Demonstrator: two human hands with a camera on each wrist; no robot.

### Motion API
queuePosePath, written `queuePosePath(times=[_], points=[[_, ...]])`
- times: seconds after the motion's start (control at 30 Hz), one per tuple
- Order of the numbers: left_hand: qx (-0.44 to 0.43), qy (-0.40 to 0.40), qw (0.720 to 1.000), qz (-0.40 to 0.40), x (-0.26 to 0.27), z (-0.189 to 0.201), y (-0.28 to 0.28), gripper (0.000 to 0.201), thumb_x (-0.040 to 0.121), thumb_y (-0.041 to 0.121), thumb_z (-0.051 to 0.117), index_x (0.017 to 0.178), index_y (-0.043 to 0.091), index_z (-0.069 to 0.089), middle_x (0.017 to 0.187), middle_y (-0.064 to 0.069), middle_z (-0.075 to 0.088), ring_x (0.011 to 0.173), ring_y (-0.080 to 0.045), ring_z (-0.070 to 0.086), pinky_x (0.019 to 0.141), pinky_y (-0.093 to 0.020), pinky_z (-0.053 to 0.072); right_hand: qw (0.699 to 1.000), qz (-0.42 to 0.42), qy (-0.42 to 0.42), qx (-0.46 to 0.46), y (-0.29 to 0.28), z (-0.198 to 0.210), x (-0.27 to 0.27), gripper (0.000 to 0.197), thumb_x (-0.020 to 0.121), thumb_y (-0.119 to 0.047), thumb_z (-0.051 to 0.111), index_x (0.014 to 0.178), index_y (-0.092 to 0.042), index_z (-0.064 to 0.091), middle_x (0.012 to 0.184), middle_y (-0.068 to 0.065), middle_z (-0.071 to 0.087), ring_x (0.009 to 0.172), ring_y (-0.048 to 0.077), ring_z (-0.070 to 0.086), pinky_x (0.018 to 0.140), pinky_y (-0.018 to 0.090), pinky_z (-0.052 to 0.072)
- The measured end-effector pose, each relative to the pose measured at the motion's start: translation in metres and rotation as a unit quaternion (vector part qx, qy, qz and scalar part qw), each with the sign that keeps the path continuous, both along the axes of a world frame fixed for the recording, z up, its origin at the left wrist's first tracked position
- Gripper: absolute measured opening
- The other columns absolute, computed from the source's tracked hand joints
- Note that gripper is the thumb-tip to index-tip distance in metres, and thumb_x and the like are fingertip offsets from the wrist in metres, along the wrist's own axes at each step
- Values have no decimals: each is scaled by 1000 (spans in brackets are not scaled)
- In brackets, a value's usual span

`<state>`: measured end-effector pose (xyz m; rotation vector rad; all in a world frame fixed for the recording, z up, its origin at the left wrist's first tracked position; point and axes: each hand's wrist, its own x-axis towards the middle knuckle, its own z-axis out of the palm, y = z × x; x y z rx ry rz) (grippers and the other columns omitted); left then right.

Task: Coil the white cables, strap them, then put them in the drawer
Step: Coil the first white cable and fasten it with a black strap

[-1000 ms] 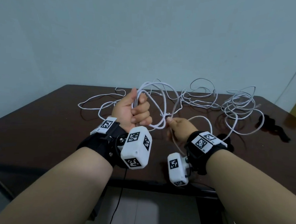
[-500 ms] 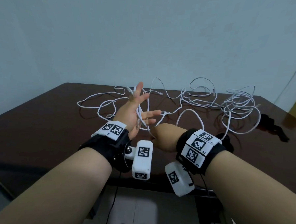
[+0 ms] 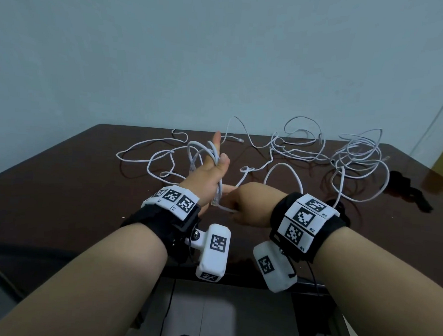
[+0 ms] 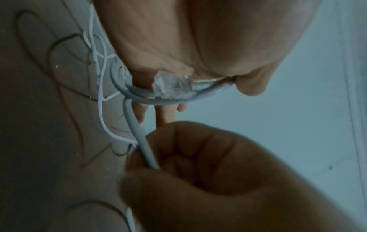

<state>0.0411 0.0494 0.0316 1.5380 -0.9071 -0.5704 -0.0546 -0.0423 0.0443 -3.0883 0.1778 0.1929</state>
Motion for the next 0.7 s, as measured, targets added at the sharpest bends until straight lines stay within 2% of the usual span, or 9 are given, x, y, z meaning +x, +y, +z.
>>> queuePosePath(times=[0.07, 0.1, 0.13, 0.2, 0.33, 0.4, 0.47, 0.57, 0.7], points=[[94, -123, 988, 3, 8, -3, 0, 51, 96, 54, 20, 134, 60, -14, 152, -2, 36, 135, -20, 42, 118, -39, 17, 1000, 0, 7, -22, -1, 5, -3, 16, 80, -17, 57, 94, -10, 61, 84, 6, 63, 80, 26, 59, 66, 31, 45], [126, -145, 981, -5, 11, -4, 1, 51, 97, 51, 19, 135, 58, -15, 144, -1, 45, 132, -24, 45, 116, -37, 23, 999, -1, 7, -33, -3, 9, -5, 17, 80, -18, 58, 95, -11, 62, 87, 5, 64, 83, 25, 60, 68, 32, 47], [146, -148, 978, -19, 11, -5, 3, 53, 99, 49, 19, 138, 55, -15, 134, 0, 54, 119, -26, 58, 109, -37, 35, 999, -1, -1, -42, -5, 15, -7, 16, 80, -19, 58, 93, -13, 63, 86, 2, 62, 84, 24, 60, 69, 31, 47], [174, -132, 975, -48, 9, -9, 6, 55, 100, 46, 20, 143, 49, -15, 115, -3, 64, 74, -24, 70, 75, -32, 53, 998, -10, -50, -38, -13, 27, -11, 12, 80, -21, 59, 91, -20, 62, 80, -5, 55, 84, 20, 56, 72, 29, 45], [144, -90, 983, -67, 12, -24, 7, 61, 94, 56, 23, 148, 43, -1, 66, -5, 63, 45, -16, 44, 48, -22, 37, 980, -49, -163, 101, -29, 40, -15, 14, 82, -32, 66, 89, -19, 66, 76, -5, 57, 77, 13, 54, 70, 24, 42], [96, 1, 991, -90, 10, -25, 7, 83, 70, 84, 31, 142, 44, 25, 49, 1, 46, 36, -10, 34, 49, -22, 30, 964, -57, -189, 176, -32, 39, -14, 12, 83, -34, 66, 79, -22, 65, 71, -3, 59, 72, 11, 53, 66, 21, 41], [66, 79, 986, -132, 8, -25, 5, 93, 52, 92, 42, 129, 40, 44, 43, 6, 36, 32, -5, 26, 58, -27, 28, 943, -67, -225, 234, -36, 35, -10, 16, 84, -32, 64, 76, -20, 66, 69, 3, 63, 70, 12, 55, 69, 24, 45], [34, 92, 985, -141, 7, -21, 5, 67, 81, 57, 48, 132, 14, 42, 42, 8, 30, 30, -3, 24, 68, -30, 38, 921, -88, -267, 271, -43, 28, -3, 23, 86, -28, 64, 81, -6, 68, 69, 3, 64, 64, 12, 55, 69, 26, 47], [-37, 160, 974, -158, 3, -18, 8, 36, 91, 44, 40, 102, 16, 59, 41, 8, 27, 28, -3, 22, 65, -28, 49, 898, -99, -292, 314, -52, 14, 2, 17, 85, -27, 65, 74, -14, 60, 67, 3, 60, 59, 13, 51, 59, 23, 42]])
